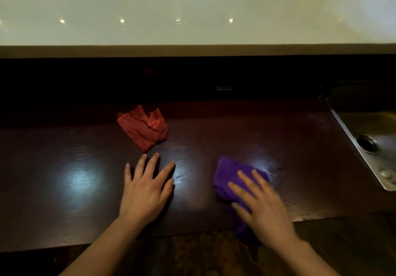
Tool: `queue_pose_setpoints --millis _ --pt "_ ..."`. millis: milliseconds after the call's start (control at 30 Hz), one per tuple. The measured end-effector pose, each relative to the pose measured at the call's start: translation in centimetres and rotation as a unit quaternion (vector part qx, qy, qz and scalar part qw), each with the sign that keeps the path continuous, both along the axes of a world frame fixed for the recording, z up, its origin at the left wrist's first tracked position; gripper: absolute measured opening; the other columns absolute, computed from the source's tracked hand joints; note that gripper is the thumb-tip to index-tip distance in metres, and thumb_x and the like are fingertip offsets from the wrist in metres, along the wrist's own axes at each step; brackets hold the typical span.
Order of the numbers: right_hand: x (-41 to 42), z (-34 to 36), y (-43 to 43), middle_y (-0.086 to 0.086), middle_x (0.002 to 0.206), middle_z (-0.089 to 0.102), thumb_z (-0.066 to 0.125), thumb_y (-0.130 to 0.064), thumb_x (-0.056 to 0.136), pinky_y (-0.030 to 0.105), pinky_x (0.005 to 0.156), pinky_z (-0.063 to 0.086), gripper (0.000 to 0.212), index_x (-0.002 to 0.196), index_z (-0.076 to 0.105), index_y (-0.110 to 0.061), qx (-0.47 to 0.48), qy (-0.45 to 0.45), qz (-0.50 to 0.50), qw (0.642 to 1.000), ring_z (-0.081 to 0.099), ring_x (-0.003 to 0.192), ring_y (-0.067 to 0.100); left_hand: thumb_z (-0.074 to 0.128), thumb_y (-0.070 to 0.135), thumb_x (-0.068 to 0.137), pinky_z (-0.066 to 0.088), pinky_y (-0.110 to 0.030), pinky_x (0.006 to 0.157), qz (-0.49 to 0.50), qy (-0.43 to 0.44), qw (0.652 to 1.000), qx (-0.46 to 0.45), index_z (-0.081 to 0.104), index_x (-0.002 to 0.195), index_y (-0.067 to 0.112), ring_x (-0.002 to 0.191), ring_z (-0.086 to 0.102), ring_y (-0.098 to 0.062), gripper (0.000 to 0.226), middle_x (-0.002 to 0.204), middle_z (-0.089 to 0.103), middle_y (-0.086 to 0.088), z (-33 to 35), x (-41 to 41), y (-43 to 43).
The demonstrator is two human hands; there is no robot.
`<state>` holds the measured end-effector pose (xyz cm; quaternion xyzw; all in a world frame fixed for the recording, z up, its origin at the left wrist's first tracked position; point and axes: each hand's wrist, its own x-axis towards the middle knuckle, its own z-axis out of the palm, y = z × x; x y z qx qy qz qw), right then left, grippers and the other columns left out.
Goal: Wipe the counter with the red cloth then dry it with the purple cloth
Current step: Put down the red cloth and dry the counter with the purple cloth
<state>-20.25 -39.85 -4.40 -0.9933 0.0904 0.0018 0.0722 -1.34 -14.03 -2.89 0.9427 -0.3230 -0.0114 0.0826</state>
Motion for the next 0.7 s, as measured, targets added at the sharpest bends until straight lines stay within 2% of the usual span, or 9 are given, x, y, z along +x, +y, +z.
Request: queue_pose_setpoints --millis 100,200,300,400,500,567,633,700 --pt "2.2 1.2 -4.0 0.001 0.154 0.038 0.046 -0.053 0.094 0.043 0.119 0.024 0.05 0.142 0.045 -0.036 -0.03 0.01 -0.108 0.994 0.025 0.146 0.029 0.028 0.056 0.093 0.016 -0.068 0.112 0.001 0.024 1.0 -0.007 0.043 0.14 0.043 0.145 0.026 -0.032 0.052 0.154 0.039 -0.005 -0.1 -0.5 -1.7" --pt "4.0 1.6 -2.5 0.001 0.156 0.034 0.046 -0.052 0.095 0.046 0.118 0.023 0.051 0.143 0.042 -0.036 -0.028 0.02 -0.189 0.981 0.023 0.146 0.032 0.025 0.059 0.092 0.001 -0.069 0.114 0.02 0.047 0.999 -0.001 0.034 0.143 0.048 0.149 0.01 -0.031 0.053 0.159 0.028 -0.003 -0.7 -1.6 -3.8" --pt "2.2 0.6 2.7 0.0 0.153 0.04 0.043 -0.055 0.091 0.051 0.112 0.034 0.051 0.14 0.045 -0.039 -0.005 -0.018 -0.14 0.99 0.03 0.142 0.037 0.028 0.059 0.091 -0.002 -0.068 0.114 0.037 0.043 0.998 0.001 0.033 0.143 0.047 0.15 0.005 -0.032 0.054 0.16 0.025 -0.006 -1.6 -2.2 -4.2" --pt "-1.3 0.3 2.7 -0.008 0.156 0.033 0.034 -0.06 0.092 0.041 0.114 0.031 0.054 0.143 0.037 -0.043 0.002 0.003 -0.066 0.998 0.026 0.146 0.027 0.03 0.059 0.091 0.004 -0.069 0.114 0.037 0.027 0.999 0.001 0.034 0.143 0.046 0.149 0.01 -0.033 0.053 0.159 0.03 -0.007 -2.0 -2.1 -4.0" --pt "-3.1 0.7 -3.5 0.003 0.152 0.042 0.032 -0.056 0.093 0.042 0.116 0.026 0.056 0.14 0.048 -0.032 -0.02 -0.013 -0.157 0.987 0.03 0.144 0.03 0.03 0.058 0.092 0.008 -0.07 0.113 0.036 0.022 0.999 0.003 0.035 0.142 0.045 0.148 0.015 -0.036 0.053 0.156 0.034 -0.009 -2.1 -2.0 -4.2" --pt "-2.6 1.2 -7.1 0.007 0.153 0.04 0.029 -0.056 0.096 0.045 0.118 0.023 0.056 0.142 0.047 -0.028 -0.03 -0.003 -0.238 0.971 0.027 0.145 0.032 0.029 0.058 0.092 0.007 -0.07 0.113 0.034 0.024 0.999 0.01 0.035 0.143 0.045 0.148 0.014 -0.036 0.053 0.157 0.034 -0.009 -2.0 -2.1 -4.4" --pt "-0.6 1.5 -7.7 0.007 0.155 0.037 0.038 -0.053 0.096 0.051 0.117 0.024 0.053 0.142 0.046 -0.03 -0.023 0.004 -0.311 0.95 0.025 0.144 0.036 0.029 0.057 0.092 0.007 -0.071 0.113 0.033 0.025 0.999 0.015 0.035 0.144 0.043 0.149 0.013 -0.037 0.054 0.157 0.032 -0.01 -1.8 -2.2 -4.4" --pt "1.1 1.7 -5.5 0.007 0.153 0.039 0.047 -0.05 0.094 0.056 0.111 0.031 0.049 0.14 0.049 -0.031 -0.014 -0.007 -0.328 0.944 0.027 0.141 0.043 0.029 0.057 0.092 0.006 -0.071 0.113 0.034 0.029 0.999 0.02 0.035 0.144 0.042 0.149 0.01 -0.037 0.054 0.158 0.031 -0.01 -1.6 -2.4 -4.5"
